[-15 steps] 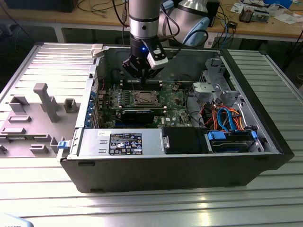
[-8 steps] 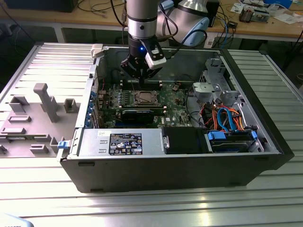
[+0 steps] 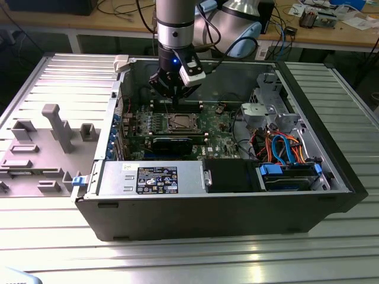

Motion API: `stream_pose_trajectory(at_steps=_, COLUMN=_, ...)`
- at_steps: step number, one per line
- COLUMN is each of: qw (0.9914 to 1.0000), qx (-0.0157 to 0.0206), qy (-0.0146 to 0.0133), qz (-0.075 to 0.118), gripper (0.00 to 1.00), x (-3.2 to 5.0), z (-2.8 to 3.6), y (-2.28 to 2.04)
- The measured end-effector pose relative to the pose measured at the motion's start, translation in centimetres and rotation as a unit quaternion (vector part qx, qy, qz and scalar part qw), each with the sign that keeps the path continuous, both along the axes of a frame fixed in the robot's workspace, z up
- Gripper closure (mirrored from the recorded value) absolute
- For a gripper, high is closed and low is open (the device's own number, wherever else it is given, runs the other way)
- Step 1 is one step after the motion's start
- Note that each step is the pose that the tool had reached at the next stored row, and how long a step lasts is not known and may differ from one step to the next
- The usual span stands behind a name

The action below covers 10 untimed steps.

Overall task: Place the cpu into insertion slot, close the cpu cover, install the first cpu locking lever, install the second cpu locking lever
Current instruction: 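Install the first cpu locking lever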

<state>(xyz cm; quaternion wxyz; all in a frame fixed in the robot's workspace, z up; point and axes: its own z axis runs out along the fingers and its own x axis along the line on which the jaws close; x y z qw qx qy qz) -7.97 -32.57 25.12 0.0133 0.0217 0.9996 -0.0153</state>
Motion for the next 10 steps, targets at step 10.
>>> stream_pose_trajectory(at_steps=10, qw=1.00000, qx=0.0000, qy=0.0000, qz=0.000, gripper=0.89, x=-0.41, z=0.00, y=0.00)
